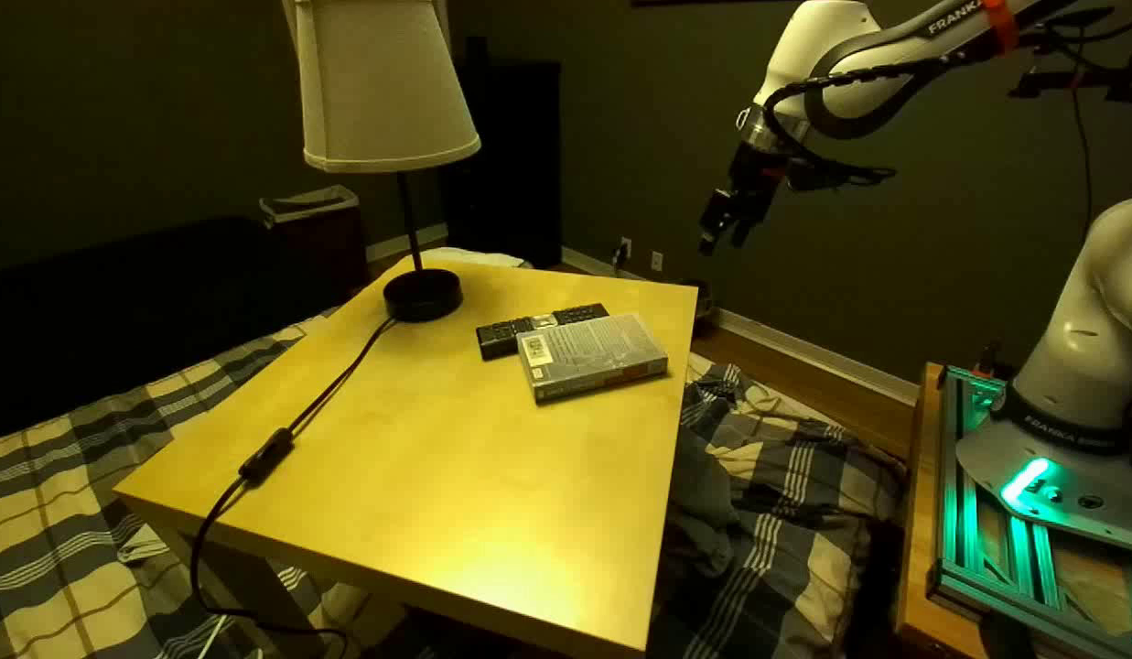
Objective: Move the lamp to the left.
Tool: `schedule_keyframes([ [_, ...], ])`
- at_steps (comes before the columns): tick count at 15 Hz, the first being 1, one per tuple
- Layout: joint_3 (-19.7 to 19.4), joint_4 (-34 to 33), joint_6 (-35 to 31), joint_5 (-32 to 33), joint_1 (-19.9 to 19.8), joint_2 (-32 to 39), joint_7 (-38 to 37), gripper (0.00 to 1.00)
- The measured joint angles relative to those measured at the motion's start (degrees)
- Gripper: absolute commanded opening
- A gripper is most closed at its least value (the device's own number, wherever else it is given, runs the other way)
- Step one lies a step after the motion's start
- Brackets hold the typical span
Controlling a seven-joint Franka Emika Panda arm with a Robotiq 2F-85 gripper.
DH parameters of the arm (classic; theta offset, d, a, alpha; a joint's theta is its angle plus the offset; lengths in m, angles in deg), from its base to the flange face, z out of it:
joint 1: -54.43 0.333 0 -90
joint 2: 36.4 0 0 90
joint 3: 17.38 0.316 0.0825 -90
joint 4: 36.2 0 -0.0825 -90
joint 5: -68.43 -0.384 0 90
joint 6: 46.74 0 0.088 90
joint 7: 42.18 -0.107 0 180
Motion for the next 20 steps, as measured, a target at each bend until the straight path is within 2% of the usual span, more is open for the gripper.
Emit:
schedule_keyframes([
  [15, 0.11, -0.20, 0.00, 0.31, 0.00, 0.19, 0.00, 1.00],
  [20, 2.86, -4.28, -0.72, 1.04, 2.32, 5.00, 1.24, 1.00],
])
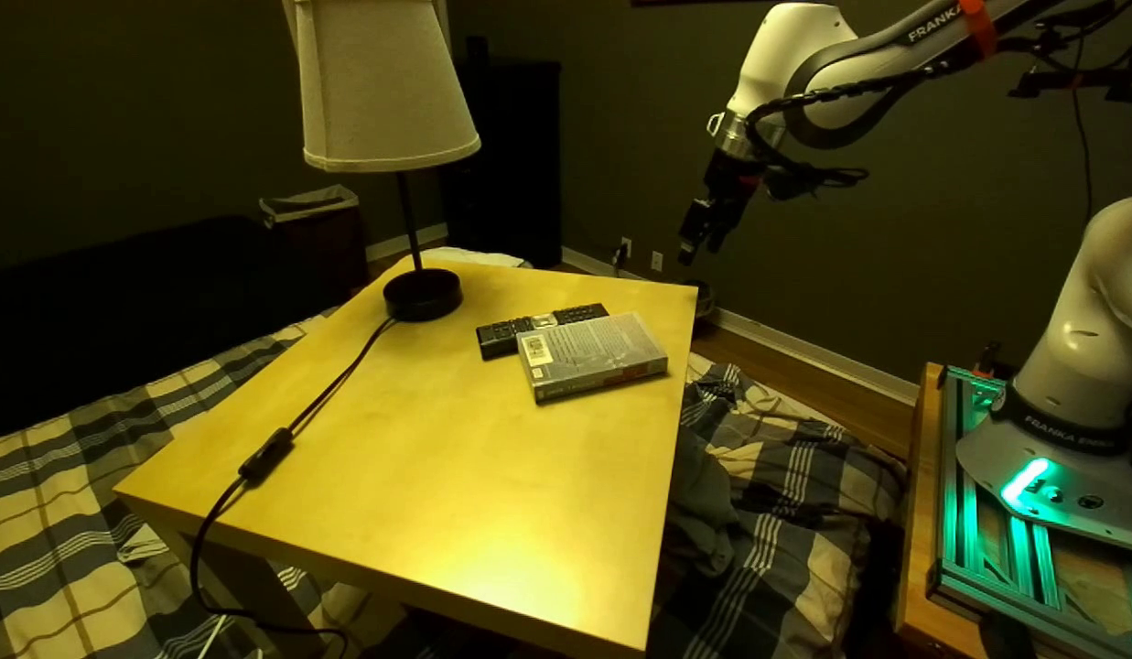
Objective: Move the lamp to the left.
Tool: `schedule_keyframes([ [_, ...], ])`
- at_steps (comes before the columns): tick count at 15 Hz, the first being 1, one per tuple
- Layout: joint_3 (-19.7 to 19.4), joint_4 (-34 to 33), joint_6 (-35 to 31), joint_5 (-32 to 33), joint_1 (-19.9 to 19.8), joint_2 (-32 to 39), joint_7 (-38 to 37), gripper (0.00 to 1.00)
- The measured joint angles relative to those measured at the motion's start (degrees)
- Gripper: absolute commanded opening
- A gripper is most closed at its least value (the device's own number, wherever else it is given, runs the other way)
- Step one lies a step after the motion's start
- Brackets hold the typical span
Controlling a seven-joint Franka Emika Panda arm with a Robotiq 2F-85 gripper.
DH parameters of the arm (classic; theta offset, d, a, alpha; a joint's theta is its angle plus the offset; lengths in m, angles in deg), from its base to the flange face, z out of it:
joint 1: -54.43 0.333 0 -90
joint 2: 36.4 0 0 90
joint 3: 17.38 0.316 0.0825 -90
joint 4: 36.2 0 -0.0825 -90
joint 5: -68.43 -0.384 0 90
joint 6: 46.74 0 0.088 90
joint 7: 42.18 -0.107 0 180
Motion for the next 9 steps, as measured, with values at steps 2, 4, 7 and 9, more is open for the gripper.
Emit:
schedule_keyframes([
  [2, 1.15, -3.12, -1.07, -0.12, 2.08, 3.41, 1.34, 1.00],
  [4, 1.87, -6.70, -3.26, -1.33, 3.92, 6.89, 4.07, 1.00],
  [7, 2.16, -12.58, -5.85, -7.29, 6.15, 11.74, 12.73, 1.00],
  [9, 2.79, -16.40, -7.17, -13.98, 7.11, 14.90, 21.11, 1.00],
])
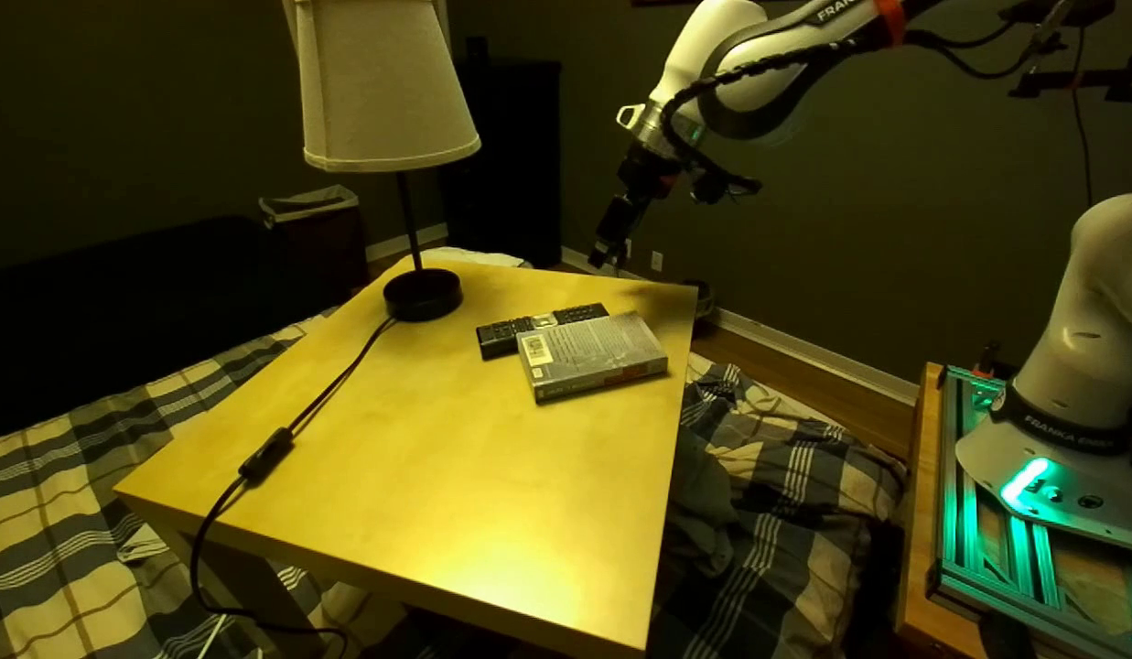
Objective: Move the lamp to the left.
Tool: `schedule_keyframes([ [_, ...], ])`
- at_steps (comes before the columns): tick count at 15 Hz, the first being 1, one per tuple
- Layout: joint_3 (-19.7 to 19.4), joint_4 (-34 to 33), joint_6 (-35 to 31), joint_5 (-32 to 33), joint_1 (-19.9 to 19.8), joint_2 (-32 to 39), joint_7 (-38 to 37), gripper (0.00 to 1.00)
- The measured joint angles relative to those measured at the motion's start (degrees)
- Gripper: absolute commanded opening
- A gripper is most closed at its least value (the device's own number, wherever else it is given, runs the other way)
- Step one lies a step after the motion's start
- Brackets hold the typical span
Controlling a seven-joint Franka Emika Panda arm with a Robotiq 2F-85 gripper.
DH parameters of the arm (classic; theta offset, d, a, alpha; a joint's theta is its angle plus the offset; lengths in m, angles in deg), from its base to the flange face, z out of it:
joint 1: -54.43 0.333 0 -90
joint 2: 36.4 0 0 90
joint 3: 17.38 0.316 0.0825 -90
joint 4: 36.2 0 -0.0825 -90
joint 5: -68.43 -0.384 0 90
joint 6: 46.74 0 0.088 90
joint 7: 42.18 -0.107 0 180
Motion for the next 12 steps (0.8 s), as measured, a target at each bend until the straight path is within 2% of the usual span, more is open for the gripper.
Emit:
schedule_keyframes([
  [5, 4.64, -9.17, -3.03, -17.47, -0.40, 7.38, 20.99, 1.00],
  [9, 8.53, -15.81, -5.11, -32.08, -2.34, 11.70, 38.02, 1.00],
  [12, 9.63, -19.38, -5.23, -41.79, -4.39, 14.59, 50.57, 1.00],
])
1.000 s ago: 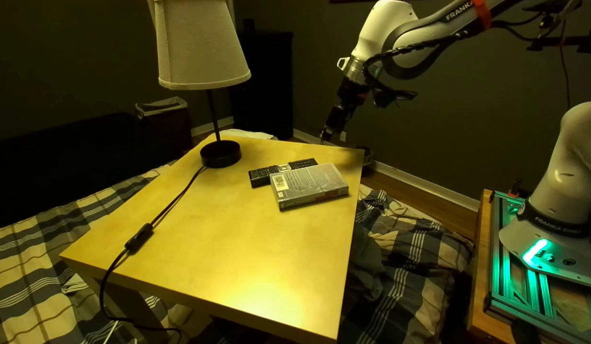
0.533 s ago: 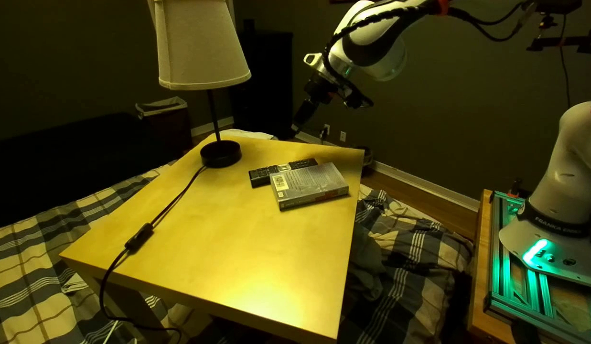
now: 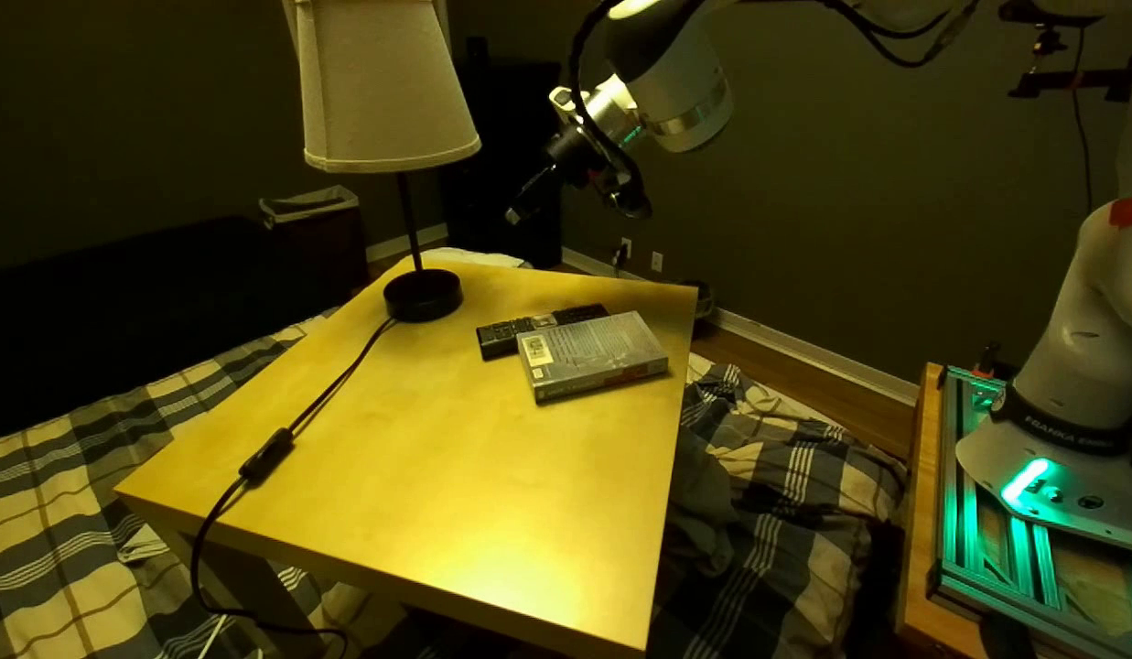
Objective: Move the lamp to the left.
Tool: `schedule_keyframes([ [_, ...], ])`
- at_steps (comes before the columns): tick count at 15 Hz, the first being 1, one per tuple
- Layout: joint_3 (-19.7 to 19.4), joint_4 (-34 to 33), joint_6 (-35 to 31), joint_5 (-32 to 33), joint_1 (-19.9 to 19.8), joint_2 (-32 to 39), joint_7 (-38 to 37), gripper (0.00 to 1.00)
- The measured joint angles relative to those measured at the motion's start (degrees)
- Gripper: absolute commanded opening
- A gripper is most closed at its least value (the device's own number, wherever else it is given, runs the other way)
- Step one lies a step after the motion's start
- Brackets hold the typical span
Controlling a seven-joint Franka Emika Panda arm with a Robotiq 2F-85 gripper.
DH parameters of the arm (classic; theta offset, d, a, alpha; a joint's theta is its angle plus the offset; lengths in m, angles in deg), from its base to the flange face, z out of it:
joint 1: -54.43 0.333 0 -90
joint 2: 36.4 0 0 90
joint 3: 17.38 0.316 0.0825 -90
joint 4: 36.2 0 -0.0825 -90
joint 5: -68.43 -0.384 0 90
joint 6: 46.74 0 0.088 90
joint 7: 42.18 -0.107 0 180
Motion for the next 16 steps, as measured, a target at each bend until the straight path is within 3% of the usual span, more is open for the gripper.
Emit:
schedule_keyframes([
  [6, 1.08, -5.17, -1.32, -17.33, -3.08, 7.17, 22.58, 1.00],
  [13, 3.79, -11.39, -1.89, -36.27, -2.94, 13.47, 46.83, 1.00],
  [16, 4.25, -12.81, -1.89, -39.01, -2.76, 14.40, 51.35, 1.00],
])
